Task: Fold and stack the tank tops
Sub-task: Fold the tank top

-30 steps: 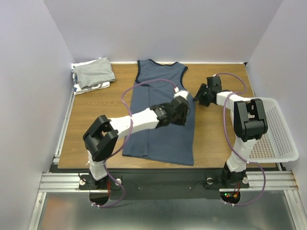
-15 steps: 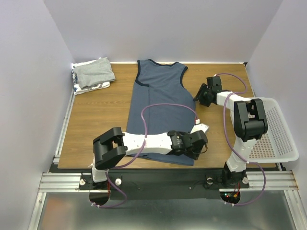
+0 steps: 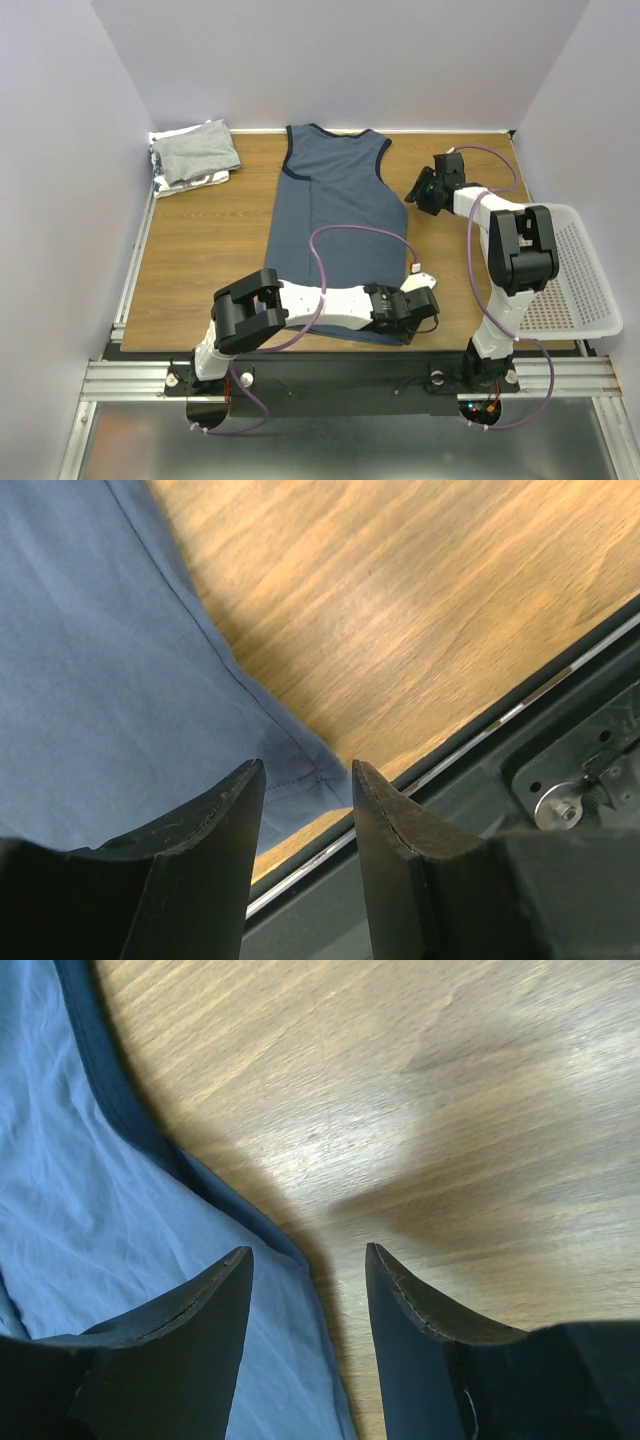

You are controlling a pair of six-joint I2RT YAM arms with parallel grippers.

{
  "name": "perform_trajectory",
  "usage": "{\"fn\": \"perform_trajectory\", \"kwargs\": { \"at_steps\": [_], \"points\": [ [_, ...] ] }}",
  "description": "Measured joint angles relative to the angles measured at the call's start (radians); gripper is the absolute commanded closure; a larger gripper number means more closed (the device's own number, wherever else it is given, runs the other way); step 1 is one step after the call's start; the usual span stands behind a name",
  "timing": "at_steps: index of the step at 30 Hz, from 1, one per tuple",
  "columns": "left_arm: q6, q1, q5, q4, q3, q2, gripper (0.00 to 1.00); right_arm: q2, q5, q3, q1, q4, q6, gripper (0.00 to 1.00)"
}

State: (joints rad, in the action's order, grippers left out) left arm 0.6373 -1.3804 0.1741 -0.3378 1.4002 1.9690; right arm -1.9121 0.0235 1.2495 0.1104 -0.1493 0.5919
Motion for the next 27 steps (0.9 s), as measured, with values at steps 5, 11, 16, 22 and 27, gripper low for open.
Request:
{"fn": "perform_trajectory", "kwargs": {
  "at_steps": [5, 11, 16, 22, 27],
  "points": [
    [-0.004, -0.018, 0.005, -0.018, 0.032, 0.027, 0.48, 0.0, 0.0, 0.0, -0.005, 0.0, 0.0, 0.43],
    [-0.012, -0.038, 0.022, -0.036, 0.066, 0.064, 0.49, 0.0, 0.0, 0.0, -0.006, 0.0, 0.0, 0.43],
    [-0.011, -0.04, 0.053, -0.063, 0.066, 0.066, 0.59, 0.0, 0.0, 0.0, -0.006, 0.0, 0.0, 0.42],
    [-0.006, -0.041, 0.098, -0.086, 0.066, 0.066, 1.0, 0.0, 0.002, 0.0, -0.006, 0.0, 0.0, 0.43],
    [0.005, -0.041, 0.124, -0.092, 0.061, 0.038, 1.0, 0.0, 0.011, 0.0, -0.006, 0.0, -0.002, 0.41]
  ]
}}
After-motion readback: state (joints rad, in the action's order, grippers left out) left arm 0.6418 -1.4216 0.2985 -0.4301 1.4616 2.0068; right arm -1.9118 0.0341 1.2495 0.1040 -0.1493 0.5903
